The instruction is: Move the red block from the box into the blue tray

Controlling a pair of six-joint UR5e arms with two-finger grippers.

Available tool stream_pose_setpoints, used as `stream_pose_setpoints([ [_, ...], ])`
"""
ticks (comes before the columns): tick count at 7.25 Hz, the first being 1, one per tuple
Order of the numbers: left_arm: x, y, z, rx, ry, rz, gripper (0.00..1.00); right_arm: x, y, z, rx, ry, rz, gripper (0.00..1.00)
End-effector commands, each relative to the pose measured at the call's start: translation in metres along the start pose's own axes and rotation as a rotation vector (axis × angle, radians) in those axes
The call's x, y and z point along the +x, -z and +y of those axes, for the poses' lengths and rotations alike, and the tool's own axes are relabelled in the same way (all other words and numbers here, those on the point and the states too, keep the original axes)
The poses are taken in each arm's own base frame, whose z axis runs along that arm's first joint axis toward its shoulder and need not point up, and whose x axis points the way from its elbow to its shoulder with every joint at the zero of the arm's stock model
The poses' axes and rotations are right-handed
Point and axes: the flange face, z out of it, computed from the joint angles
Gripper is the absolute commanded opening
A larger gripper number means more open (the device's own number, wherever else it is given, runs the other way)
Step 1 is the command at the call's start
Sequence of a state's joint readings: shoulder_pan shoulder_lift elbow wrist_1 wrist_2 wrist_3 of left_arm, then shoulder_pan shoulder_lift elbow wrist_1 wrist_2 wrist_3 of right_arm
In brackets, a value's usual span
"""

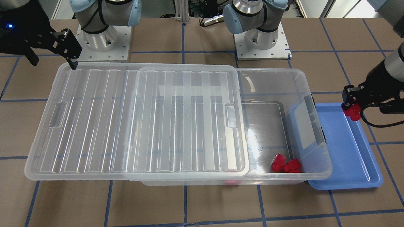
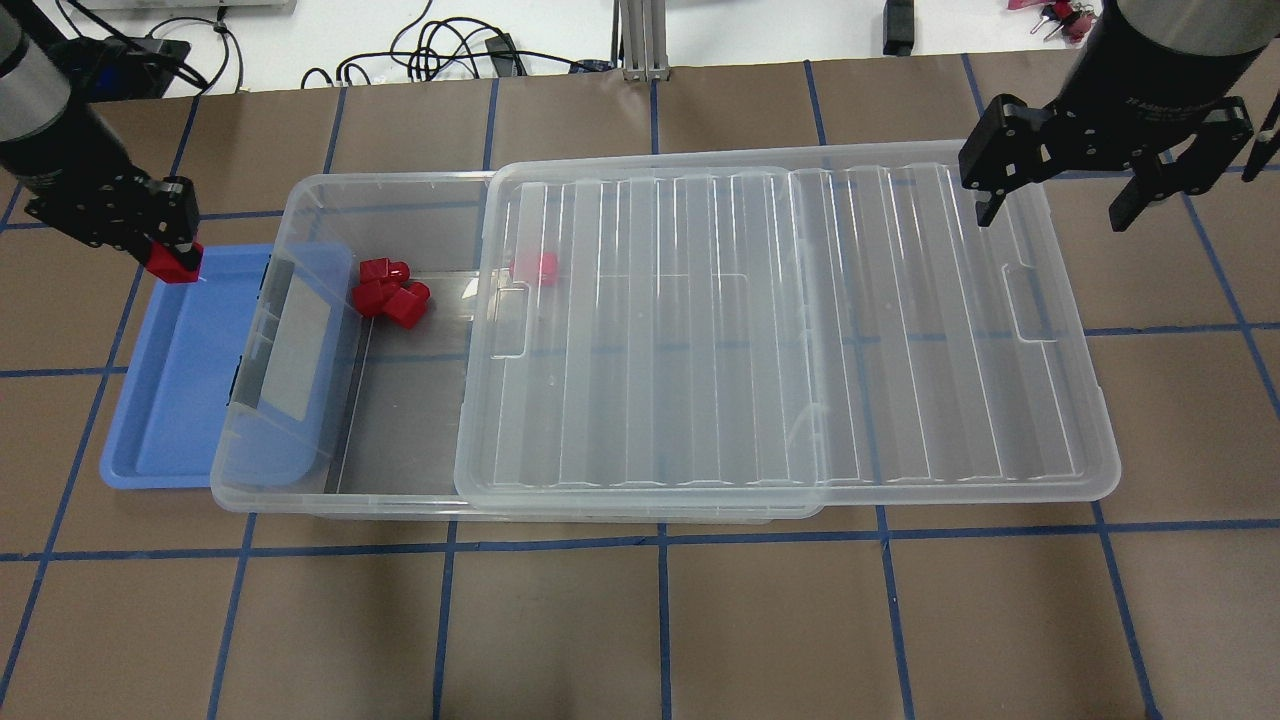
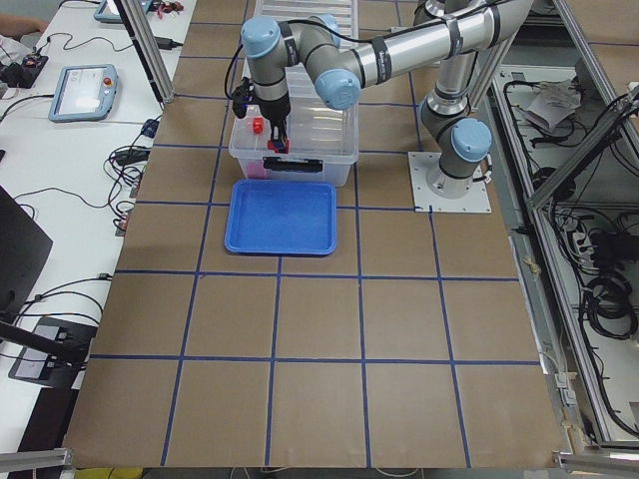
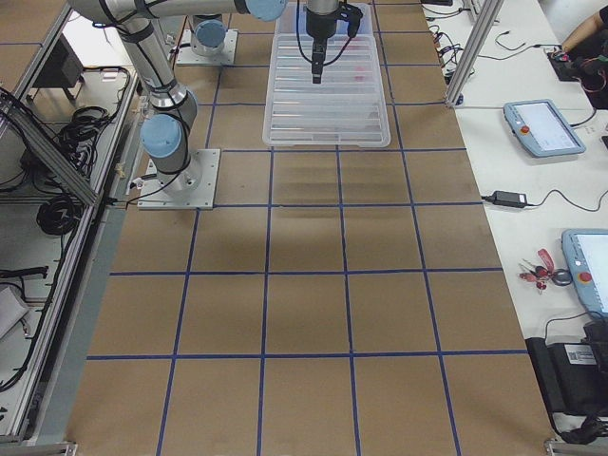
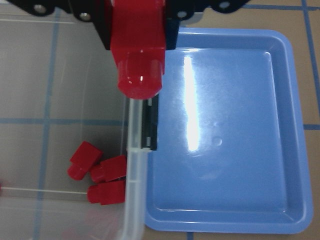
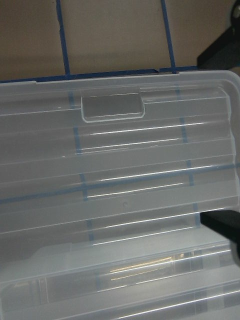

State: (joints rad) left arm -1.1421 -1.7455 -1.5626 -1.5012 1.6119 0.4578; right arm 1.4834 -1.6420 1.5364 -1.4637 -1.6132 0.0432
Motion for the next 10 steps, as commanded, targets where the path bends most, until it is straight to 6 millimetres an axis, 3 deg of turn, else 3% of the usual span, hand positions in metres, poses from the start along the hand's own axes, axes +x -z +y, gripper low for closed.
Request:
stream_pose_setpoints([
  [1,-0.036,-0.055,-0.014,-0.037,-0.037,0.026,0.00,0.000,0.000,0.001,0.001,-0.003,-0.004,1.00],
  [3,-0.047,-0.102,-0.026,-0.031,-0.089,0.026,0.00,0.000,-0.002,0.001,0.000,-0.003,-0.001,1.00],
  [4,-0.064,-0.117,-0.022,-0.051,-0.077,0.045,0.00,0.000,-0.003,0.000,-0.002,-0.003,-0.001,1.00],
  [7,-0.064,-0.184,-0.024,-0.052,-0.074,0.049,0.00,0.000,-0.003,0.000,0.000,-0.003,-0.001,1.00],
  [10,-0.062,-0.213,-0.021,-0.025,-0.077,0.027,0.00,0.000,-0.005,0.000,-0.006,0.001,-0.001,1.00],
])
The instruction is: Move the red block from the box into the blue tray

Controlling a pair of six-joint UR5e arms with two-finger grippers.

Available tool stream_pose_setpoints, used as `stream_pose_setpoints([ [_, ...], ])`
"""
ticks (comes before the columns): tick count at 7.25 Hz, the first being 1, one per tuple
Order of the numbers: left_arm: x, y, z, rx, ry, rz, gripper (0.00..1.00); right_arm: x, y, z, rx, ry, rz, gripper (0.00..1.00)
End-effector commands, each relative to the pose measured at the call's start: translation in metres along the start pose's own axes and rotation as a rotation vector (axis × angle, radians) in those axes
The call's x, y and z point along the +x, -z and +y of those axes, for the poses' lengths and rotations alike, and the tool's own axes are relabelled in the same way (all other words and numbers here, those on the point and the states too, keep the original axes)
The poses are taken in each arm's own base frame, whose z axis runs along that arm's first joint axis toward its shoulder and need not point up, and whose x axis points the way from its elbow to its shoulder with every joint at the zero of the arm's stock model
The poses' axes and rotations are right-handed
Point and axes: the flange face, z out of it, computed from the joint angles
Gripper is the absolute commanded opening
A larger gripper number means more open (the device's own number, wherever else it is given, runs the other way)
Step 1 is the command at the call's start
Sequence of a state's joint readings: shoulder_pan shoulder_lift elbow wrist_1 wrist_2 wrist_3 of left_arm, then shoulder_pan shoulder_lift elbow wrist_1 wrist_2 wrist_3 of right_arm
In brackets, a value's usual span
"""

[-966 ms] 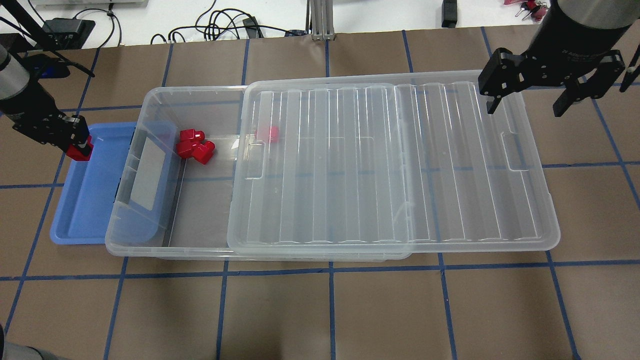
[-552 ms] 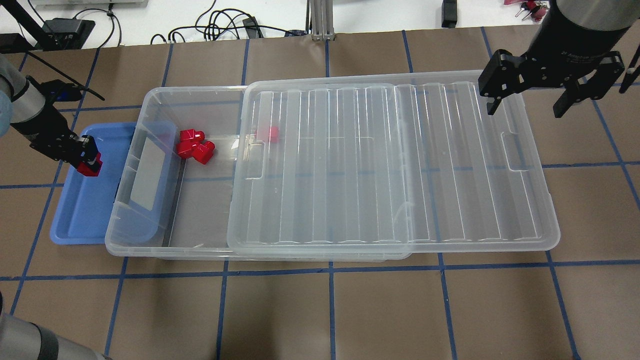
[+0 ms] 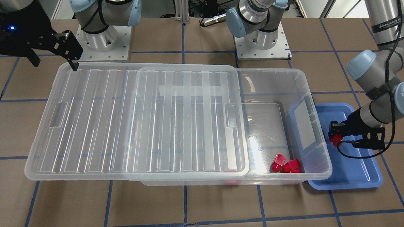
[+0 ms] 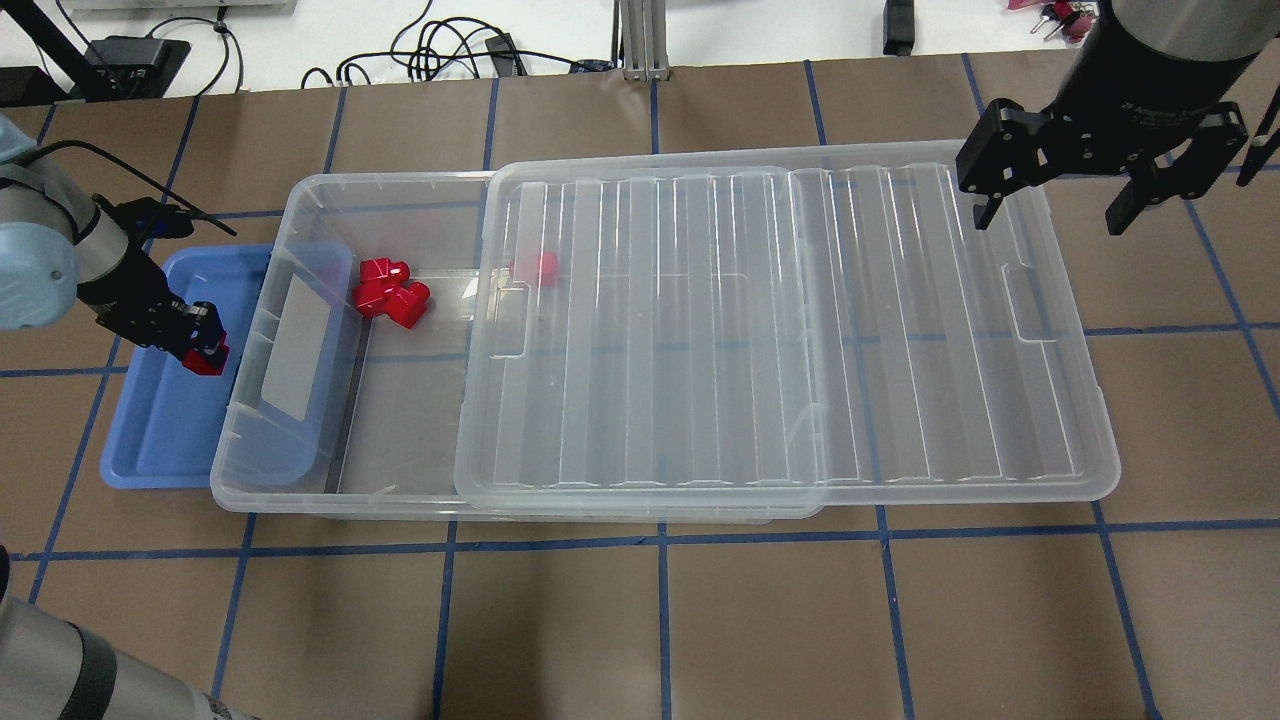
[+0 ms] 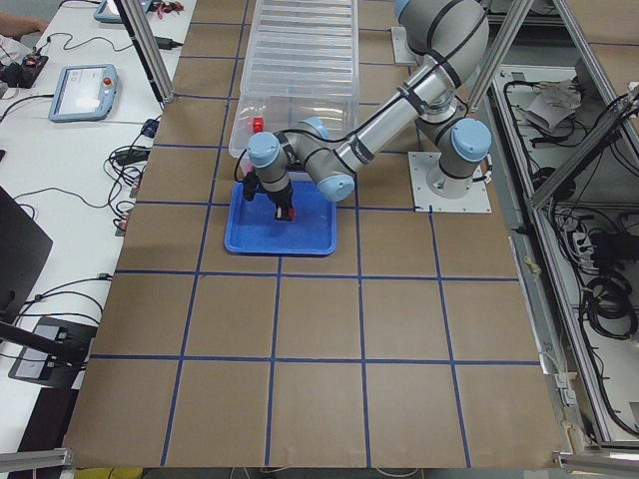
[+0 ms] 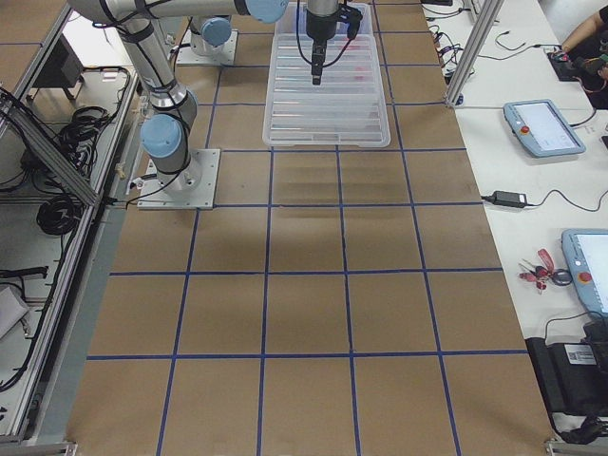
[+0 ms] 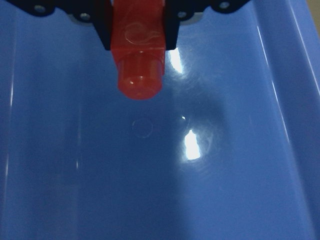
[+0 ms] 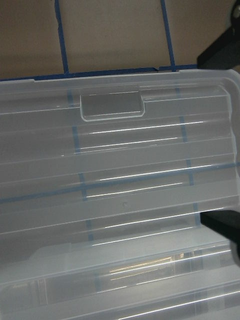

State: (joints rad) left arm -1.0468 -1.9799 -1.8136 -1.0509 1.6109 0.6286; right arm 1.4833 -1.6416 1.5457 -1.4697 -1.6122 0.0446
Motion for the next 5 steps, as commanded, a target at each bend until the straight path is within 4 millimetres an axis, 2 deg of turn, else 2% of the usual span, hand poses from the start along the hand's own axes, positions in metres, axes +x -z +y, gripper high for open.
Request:
stream_pose_setpoints([
  [1,-0.002,-0.011,-0.003,0.002,0.000,-0.003,0.00,0.000,-0.001,0.000,-0.004,0.002,0.002,1.00],
  [2,-0.004,-0.012,-0.005,0.006,0.001,-0.010,0.00,0.000,-0.001,0.000,-0.004,0.002,0.002,1.00],
  [3,-0.005,-0.014,-0.006,0.003,0.004,-0.015,0.19,0.001,0.000,-0.001,-0.004,0.002,0.003,1.00],
  [4,-0.005,-0.014,-0.006,0.003,0.010,-0.015,0.48,0.007,0.001,-0.003,-0.001,-0.006,0.003,1.00],
  [5,-0.007,-0.012,-0.006,0.006,0.007,-0.017,0.93,0.014,0.002,-0.006,0.001,-0.006,0.010,1.00],
])
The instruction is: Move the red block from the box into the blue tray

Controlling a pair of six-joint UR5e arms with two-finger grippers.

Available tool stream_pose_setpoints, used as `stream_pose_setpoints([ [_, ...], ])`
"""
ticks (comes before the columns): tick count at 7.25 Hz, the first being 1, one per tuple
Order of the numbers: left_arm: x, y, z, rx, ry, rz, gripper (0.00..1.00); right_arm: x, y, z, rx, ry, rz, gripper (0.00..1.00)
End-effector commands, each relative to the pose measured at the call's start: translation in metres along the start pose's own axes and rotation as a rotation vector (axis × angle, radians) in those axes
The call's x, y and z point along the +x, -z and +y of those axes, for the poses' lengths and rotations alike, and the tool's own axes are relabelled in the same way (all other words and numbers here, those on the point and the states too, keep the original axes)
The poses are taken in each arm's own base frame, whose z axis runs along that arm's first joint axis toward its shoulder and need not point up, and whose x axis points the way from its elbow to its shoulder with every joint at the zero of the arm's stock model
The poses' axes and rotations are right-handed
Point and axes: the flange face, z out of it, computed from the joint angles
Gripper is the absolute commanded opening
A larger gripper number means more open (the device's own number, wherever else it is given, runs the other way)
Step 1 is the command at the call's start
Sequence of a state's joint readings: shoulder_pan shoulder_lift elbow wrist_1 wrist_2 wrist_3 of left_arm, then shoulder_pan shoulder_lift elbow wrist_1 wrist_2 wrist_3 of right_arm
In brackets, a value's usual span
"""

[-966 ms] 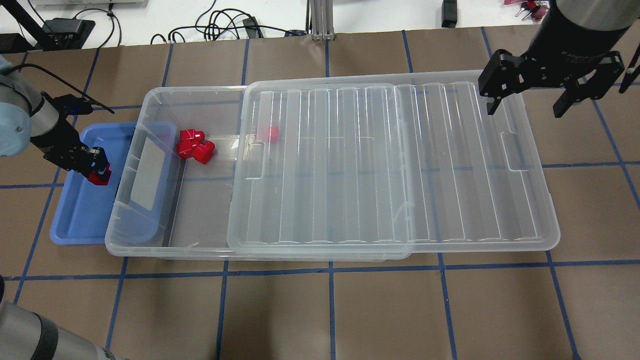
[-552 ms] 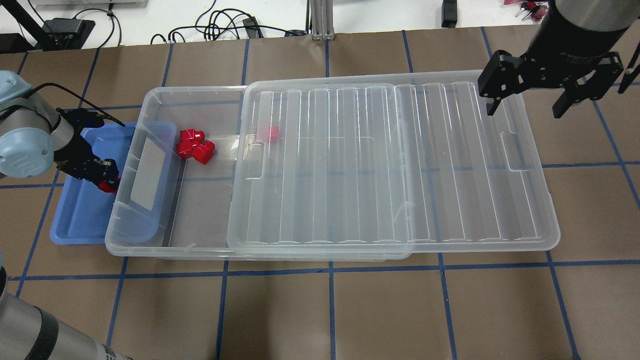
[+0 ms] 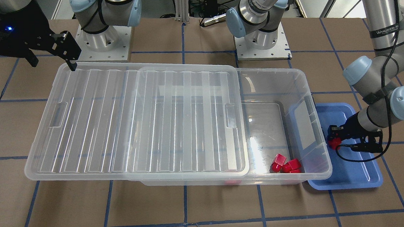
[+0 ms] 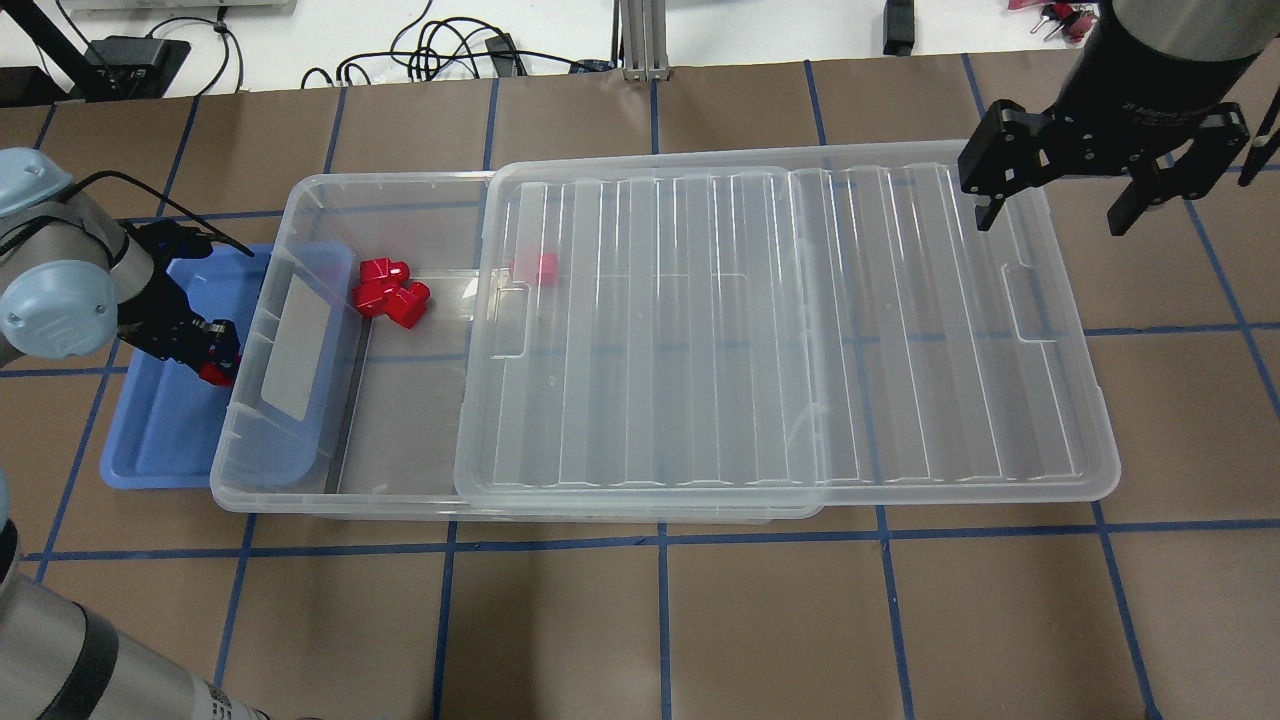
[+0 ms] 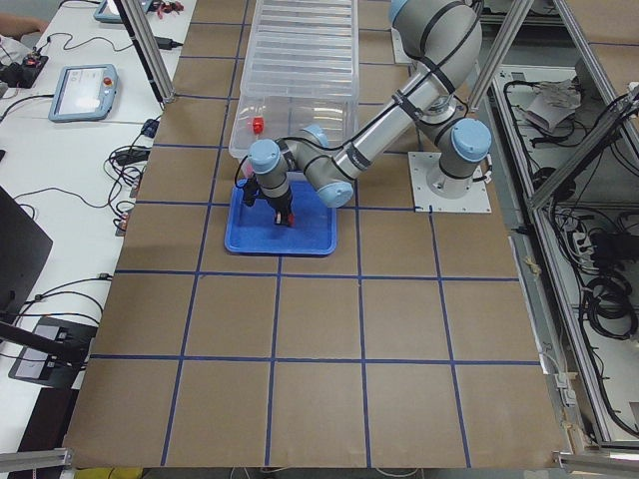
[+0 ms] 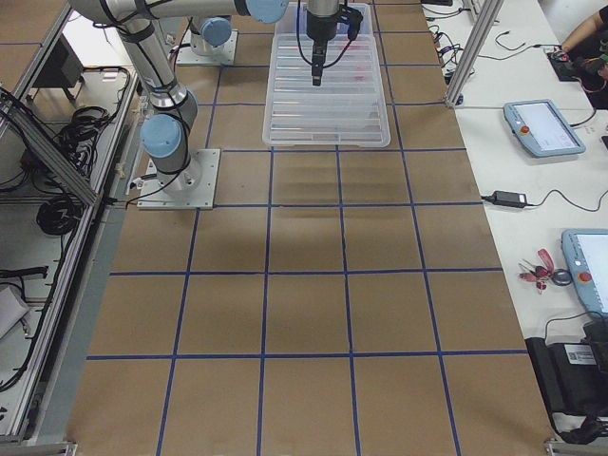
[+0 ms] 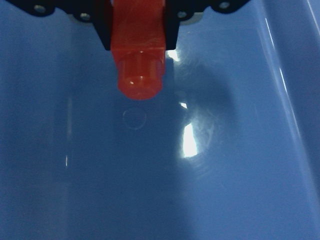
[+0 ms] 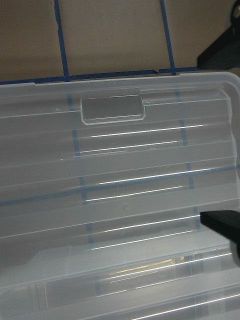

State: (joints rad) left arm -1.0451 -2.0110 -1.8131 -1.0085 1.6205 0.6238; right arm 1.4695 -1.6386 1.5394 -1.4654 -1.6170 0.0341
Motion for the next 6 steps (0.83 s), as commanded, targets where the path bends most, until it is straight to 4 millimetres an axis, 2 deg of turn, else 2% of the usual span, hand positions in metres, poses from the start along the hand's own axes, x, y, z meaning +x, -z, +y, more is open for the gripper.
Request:
stream_pose_setpoints([
  [1,-0.010,0.005,0.004,0.009,0.017,-0.007,1.00,0.015,0.001,-0.004,0.002,0.006,0.041,1.00],
  [2,-0.012,0.021,0.006,0.028,0.023,-0.026,1.00,0.028,0.001,-0.007,-0.002,-0.003,0.053,1.00],
  [3,-0.016,0.049,0.008,0.026,0.020,-0.093,1.00,0.046,0.000,-0.011,-0.007,-0.002,0.057,1.00],
  [4,-0.009,0.071,0.018,-0.018,0.013,-0.079,1.00,0.060,-0.003,-0.013,-0.013,0.034,0.057,1.00],
  [6,0.009,0.155,0.032,0.025,0.013,-0.110,1.00,0.102,-0.017,-0.018,-0.039,0.128,0.042,1.00],
])
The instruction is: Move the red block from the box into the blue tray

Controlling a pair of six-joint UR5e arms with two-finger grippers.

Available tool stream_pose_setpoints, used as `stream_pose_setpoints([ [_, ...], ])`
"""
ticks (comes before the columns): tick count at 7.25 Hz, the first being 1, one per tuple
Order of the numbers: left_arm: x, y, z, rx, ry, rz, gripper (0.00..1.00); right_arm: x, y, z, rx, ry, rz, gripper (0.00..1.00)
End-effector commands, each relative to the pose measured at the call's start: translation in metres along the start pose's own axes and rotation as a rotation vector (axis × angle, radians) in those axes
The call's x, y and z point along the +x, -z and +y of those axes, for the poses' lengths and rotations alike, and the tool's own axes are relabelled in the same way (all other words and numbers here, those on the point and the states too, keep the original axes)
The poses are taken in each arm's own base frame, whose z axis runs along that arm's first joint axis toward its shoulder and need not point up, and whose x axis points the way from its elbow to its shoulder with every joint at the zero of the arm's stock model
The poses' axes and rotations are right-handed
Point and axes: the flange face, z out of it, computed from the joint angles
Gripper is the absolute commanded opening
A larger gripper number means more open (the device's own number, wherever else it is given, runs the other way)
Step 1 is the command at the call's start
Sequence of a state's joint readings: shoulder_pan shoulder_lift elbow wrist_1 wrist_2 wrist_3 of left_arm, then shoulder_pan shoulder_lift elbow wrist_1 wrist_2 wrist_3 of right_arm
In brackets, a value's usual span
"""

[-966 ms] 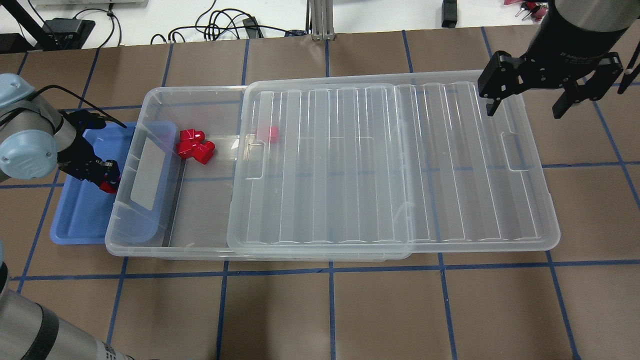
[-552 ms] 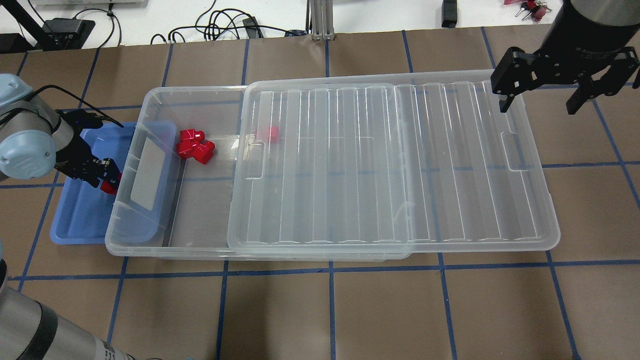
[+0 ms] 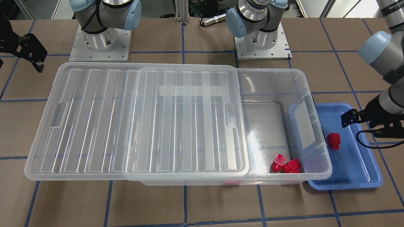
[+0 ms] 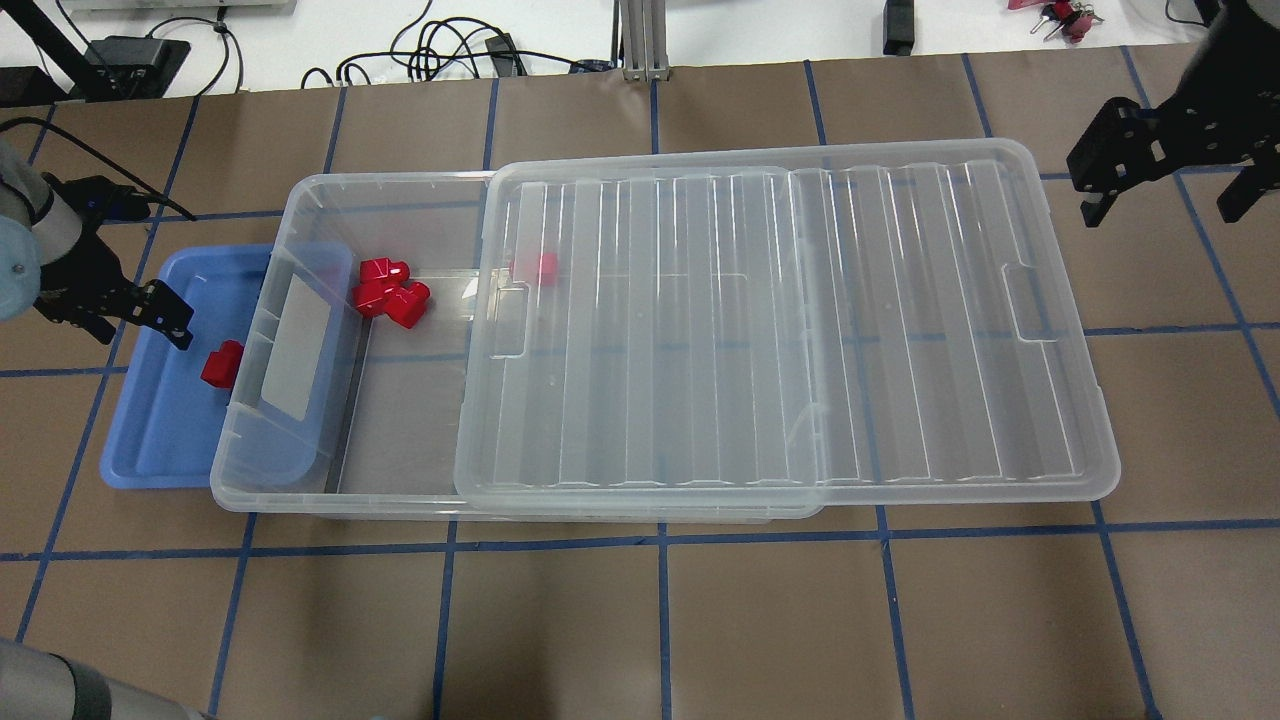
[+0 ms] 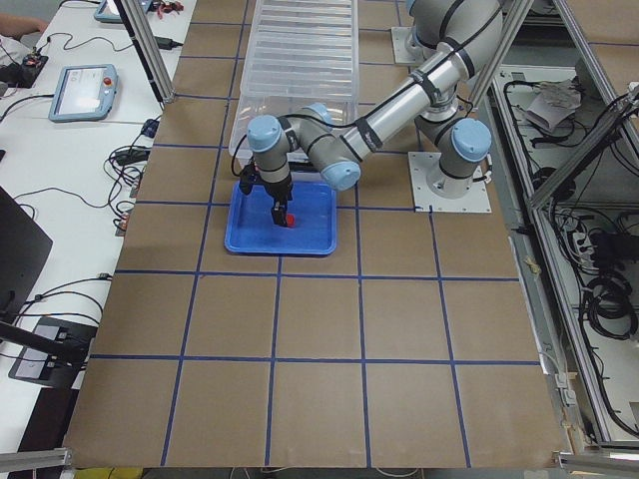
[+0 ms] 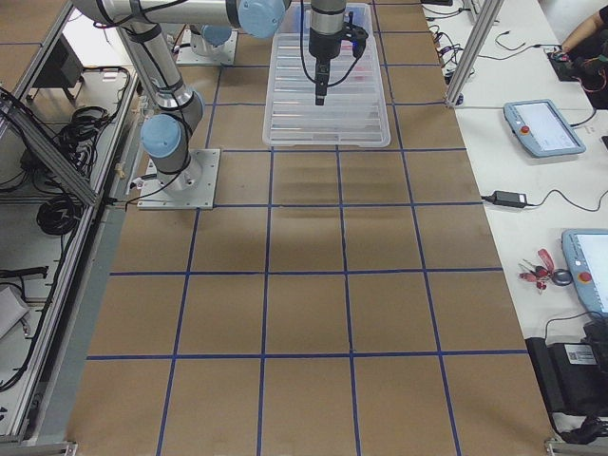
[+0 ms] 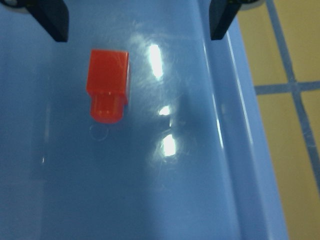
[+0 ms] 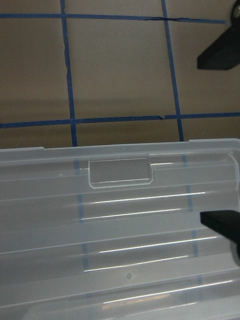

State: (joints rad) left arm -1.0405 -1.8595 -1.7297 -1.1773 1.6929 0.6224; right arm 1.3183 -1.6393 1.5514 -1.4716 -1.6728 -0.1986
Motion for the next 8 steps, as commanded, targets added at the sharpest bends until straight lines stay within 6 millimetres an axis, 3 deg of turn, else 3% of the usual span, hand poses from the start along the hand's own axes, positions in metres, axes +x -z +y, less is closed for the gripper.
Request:
stream_pose_setpoints([
  [1,0.025,0.102,0.014,0.005,0.004,-0.007,1.00,0.053,-0.036,0.001,-0.046,0.022,-0.024,1.00],
  [2,0.063,0.146,0.018,-0.012,0.047,0.000,1.00,0.074,-0.071,0.002,-0.051,-0.010,-0.026,1.00],
  [3,0.117,0.171,0.021,-0.011,0.052,0.020,1.00,0.081,-0.109,0.005,-0.039,-0.010,-0.025,1.00],
  [5,0.209,0.206,0.029,0.049,0.123,-0.005,1.00,0.073,-0.168,0.019,-0.010,-0.025,-0.018,1.00],
  [7,0.298,0.213,0.043,0.078,0.133,0.013,1.00,0.065,-0.174,0.020,0.015,-0.020,-0.018,1.00],
  [8,0.320,0.216,0.049,0.080,0.151,0.031,1.00,0.058,-0.176,0.017,0.037,-0.033,-0.088,1.00],
])
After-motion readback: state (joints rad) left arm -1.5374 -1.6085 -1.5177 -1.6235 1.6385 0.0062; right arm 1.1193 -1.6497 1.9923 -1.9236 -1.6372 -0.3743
